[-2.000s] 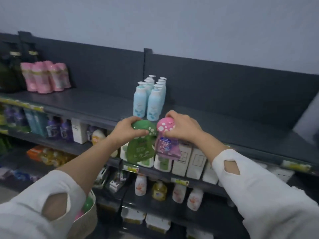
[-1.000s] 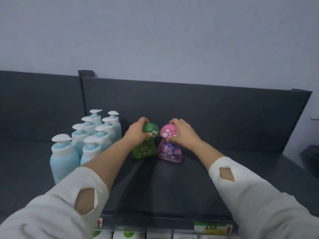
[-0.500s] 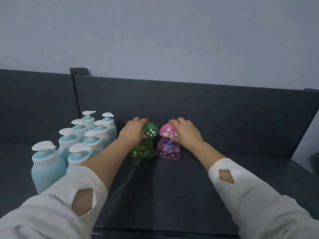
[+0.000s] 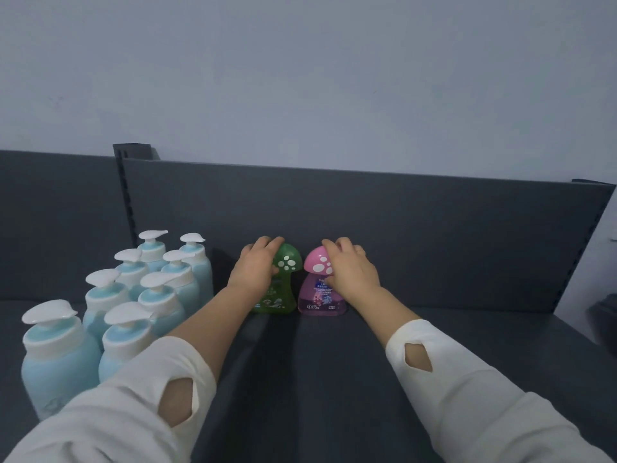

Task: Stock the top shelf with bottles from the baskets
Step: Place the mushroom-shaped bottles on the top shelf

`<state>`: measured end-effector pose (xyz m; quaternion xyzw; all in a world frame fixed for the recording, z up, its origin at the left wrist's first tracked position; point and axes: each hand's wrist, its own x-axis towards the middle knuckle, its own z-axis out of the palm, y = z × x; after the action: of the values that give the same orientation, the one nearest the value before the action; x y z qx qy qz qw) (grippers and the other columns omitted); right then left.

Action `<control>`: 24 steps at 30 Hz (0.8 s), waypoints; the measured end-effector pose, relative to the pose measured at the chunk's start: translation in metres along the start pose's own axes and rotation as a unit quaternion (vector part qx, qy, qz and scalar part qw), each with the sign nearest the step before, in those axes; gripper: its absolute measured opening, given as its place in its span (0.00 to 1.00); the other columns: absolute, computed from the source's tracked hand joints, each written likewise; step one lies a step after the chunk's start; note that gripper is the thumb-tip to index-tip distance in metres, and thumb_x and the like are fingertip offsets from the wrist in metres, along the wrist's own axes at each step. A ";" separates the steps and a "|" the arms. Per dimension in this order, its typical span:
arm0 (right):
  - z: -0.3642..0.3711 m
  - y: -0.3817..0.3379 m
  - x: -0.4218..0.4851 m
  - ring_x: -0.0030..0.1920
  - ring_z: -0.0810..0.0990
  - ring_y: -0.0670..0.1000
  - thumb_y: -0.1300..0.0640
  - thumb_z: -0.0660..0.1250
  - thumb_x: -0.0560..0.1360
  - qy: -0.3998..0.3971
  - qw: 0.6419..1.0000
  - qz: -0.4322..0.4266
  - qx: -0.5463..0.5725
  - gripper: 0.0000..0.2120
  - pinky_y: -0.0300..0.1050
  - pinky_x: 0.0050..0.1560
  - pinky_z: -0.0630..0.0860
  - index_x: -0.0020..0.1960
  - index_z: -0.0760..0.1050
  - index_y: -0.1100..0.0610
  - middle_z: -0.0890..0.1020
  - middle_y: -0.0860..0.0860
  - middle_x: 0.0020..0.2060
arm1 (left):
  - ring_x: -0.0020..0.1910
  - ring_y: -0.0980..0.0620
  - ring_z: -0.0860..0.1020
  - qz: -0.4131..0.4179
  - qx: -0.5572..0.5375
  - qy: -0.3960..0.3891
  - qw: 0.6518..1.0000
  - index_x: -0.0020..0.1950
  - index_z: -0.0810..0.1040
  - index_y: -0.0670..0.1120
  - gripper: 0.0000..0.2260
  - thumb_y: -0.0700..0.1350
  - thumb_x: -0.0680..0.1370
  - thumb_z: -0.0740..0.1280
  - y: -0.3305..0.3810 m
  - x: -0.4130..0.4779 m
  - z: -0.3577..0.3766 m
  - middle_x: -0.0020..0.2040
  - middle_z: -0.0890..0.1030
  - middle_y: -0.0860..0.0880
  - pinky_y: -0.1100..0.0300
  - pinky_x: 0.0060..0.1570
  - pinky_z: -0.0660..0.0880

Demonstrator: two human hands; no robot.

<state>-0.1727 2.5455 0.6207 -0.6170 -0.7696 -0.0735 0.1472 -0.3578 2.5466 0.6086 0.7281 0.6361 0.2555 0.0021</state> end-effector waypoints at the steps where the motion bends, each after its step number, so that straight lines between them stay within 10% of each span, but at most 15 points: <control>1: 0.000 -0.001 0.000 0.69 0.63 0.60 0.53 0.69 0.75 -0.005 1.000 0.005 0.006 0.36 0.55 0.57 0.74 0.76 0.53 0.51 0.62 0.54 0.70 | 0.67 0.42 0.64 0.000 0.008 -0.007 1.000 0.76 0.57 0.50 0.28 0.37 0.78 0.62 0.001 0.000 -0.001 0.72 0.63 0.47 0.49 0.62 0.69; 8: -0.007 -0.004 -0.021 0.75 0.54 0.60 0.46 0.64 0.77 0.050 0.999 -0.009 0.003 0.31 0.58 0.68 0.63 0.76 0.55 0.50 0.57 0.55 0.75 | 0.70 0.44 0.63 0.013 0.110 0.029 0.993 0.74 0.60 0.51 0.26 0.48 0.78 0.64 0.025 -0.025 -0.023 0.71 0.65 0.46 0.50 0.64 0.67; 18: -0.044 -0.072 -0.108 0.44 0.79 0.59 0.52 0.70 0.71 0.189 0.947 -0.253 0.056 0.08 0.48 0.40 0.73 0.45 0.77 0.56 0.80 0.53 0.40 | 0.41 0.44 0.79 0.061 0.324 0.129 0.935 0.44 0.78 0.46 0.08 0.47 0.69 0.72 0.040 -0.169 -0.106 0.39 0.79 0.47 0.53 0.39 0.73; 24: -0.045 -0.192 -0.179 0.34 0.78 0.57 0.49 0.67 0.69 0.193 0.872 -0.424 0.149 0.09 0.46 0.31 0.73 0.40 0.77 0.55 0.79 0.51 0.33 | 0.40 0.44 0.78 -0.098 0.387 0.101 0.911 0.44 0.77 0.47 0.08 0.48 0.70 0.72 -0.026 -0.309 -0.160 0.37 0.79 0.48 0.54 0.37 0.71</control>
<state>-0.3178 2.3230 0.6192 -0.1757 -0.9153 -0.1311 0.3379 -0.4608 2.2133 0.6250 0.5763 0.7498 0.0598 -0.3196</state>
